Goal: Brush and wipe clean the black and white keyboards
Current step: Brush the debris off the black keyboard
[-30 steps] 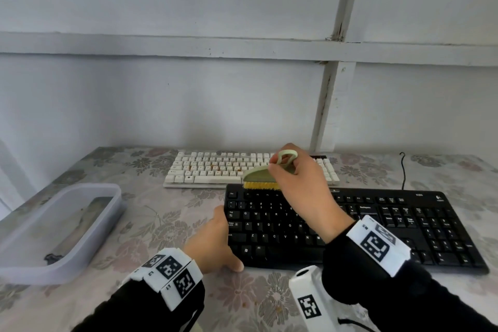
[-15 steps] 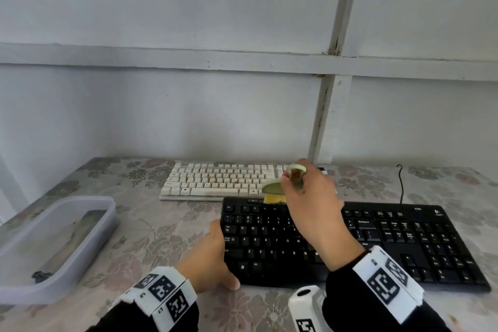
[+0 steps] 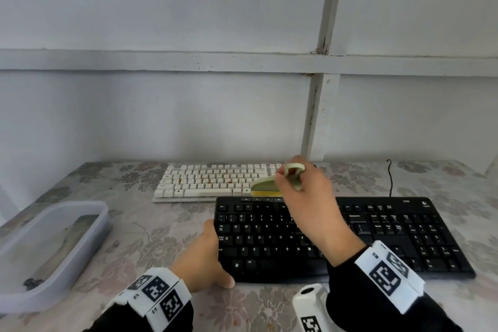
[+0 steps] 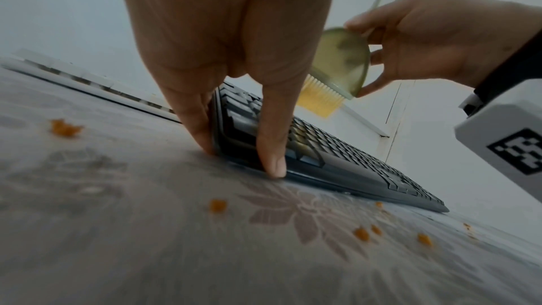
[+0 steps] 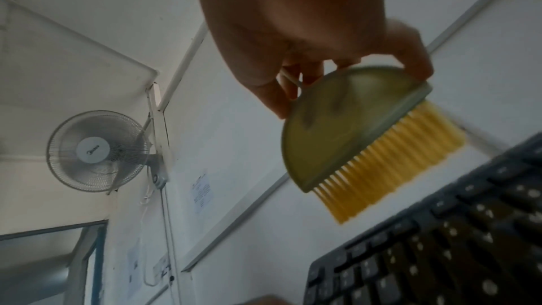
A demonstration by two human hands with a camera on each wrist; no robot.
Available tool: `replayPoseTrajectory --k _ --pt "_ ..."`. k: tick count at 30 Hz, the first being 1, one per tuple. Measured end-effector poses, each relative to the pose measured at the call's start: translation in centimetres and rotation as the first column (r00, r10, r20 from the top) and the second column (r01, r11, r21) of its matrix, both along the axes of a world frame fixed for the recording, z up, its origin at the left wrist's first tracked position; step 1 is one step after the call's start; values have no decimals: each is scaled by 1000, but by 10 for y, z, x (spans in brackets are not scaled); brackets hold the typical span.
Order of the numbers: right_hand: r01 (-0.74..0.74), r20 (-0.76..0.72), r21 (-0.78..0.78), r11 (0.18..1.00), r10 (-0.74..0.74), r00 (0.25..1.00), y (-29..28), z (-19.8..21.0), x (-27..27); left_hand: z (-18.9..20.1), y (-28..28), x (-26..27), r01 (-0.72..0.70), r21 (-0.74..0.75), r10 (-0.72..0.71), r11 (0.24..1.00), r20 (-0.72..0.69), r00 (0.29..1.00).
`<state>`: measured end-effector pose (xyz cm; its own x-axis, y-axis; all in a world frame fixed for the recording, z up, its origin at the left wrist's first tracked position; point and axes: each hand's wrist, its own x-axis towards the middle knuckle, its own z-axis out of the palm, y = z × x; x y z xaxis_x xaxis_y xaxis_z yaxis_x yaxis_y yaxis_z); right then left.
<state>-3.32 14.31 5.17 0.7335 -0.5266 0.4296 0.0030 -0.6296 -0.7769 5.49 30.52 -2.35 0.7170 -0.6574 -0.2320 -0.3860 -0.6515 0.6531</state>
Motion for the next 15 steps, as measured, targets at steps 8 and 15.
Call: replayPoseTrajectory --k 8,15 --pt "213 -190 -102 972 -229 955 -26 -9 -11 2 1 -1 -28 10 28 1000 -34 999" --pt "87 24 180 980 -93 995 -50 9 -29 -1 0 0 -28 9 28 1000 -24 999"
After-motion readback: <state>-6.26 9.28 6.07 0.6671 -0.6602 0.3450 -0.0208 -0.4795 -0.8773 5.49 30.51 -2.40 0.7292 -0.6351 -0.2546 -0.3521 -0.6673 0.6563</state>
